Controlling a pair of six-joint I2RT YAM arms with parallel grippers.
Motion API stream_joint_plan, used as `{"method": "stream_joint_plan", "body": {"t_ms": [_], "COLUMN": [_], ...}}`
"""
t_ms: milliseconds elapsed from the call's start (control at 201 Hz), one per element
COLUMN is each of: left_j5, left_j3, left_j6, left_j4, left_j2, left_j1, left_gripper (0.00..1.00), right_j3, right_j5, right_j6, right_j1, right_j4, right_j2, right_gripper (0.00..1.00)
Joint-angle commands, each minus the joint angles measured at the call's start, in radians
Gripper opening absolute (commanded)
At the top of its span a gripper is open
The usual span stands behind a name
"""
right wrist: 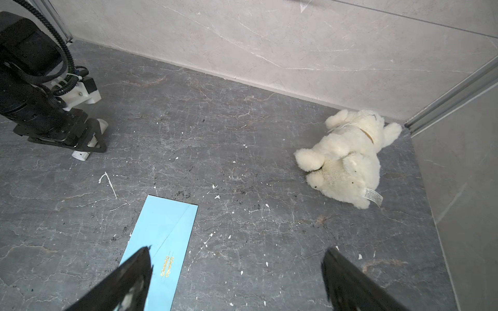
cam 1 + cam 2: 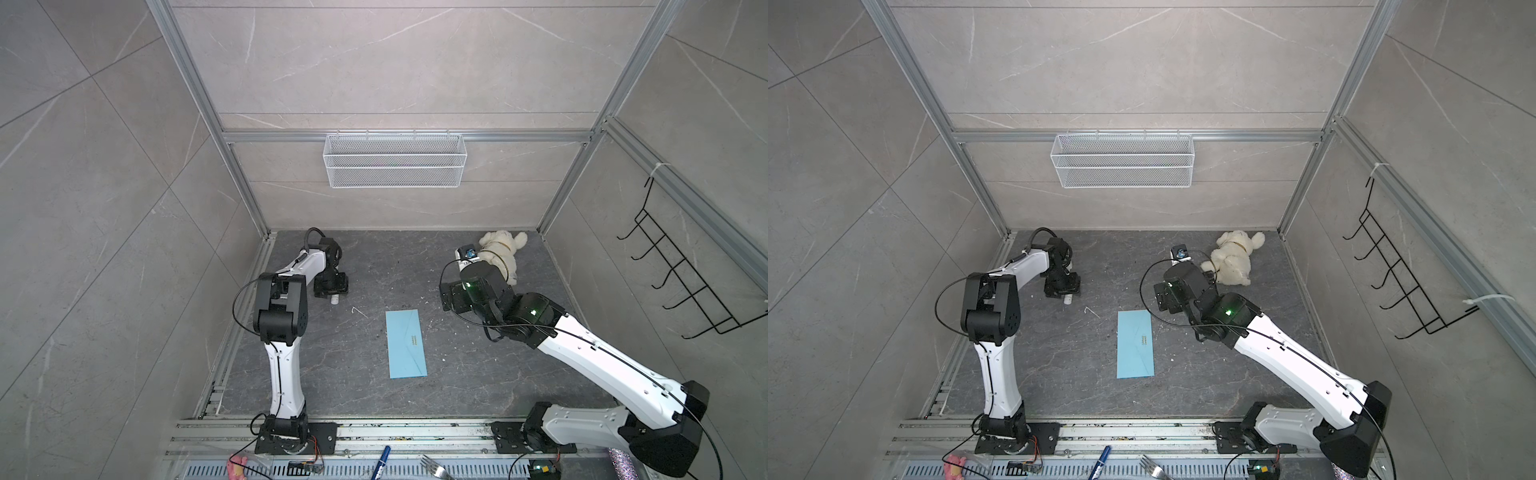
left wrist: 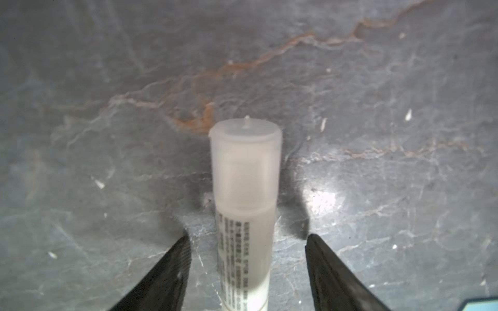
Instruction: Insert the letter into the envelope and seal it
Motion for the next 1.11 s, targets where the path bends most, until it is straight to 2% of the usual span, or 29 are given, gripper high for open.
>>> {"method": "stream_joint_plan", "body": {"t_ms": [0,159,289,443,662,921,1100], "left_j5": [-0.015,-0.037,-0.064,-0.139,-0.287,-0.457,-0.521], "left_j3": [-0.025,-0.071,-0.164,-0.35,-0.678,-1.069,-1.243], "left_j6": [-0.009,-0.005,0.009,0.036,0.066,0.131,0.149], "left_j4": [0.014,0.087,0.204,0.394,0.675,1.035,1.256], "left_j2": [-0.117,-0.304,-0.492,-0.732,-1.007,-1.16,-1.144], "left_j1": [0.01,0.008,0.008,0.008,0.009,0.01,0.009], "left_gripper": [0.83,0.89,0.95,0.99,0.99,0.97,0.97], "right_j3": [-0.014,-0.031,-0.066,-0.155,-0.318,-0.513,-0.632], "right_j5": [0.003,-0.046,-0.123,-0.197,-0.229,-0.228,-0.186], "right_j6": [0.009,0.012,0.014,0.006,-0.03,-0.029,-0.014], "right_j1": [-0.006,-0.038,-0.116,-0.233,-0.383,-0.572,-0.671], "right_j4": [0.003,0.041,0.093,0.199,0.368,0.544,0.657], "right_j2": [-0.008,-0.008,-0.022,-0.056,-0.082,-0.09,-0.067], "right_gripper": [0.99,0.99,0.99,0.99,1.0,1.0,1.0]}}
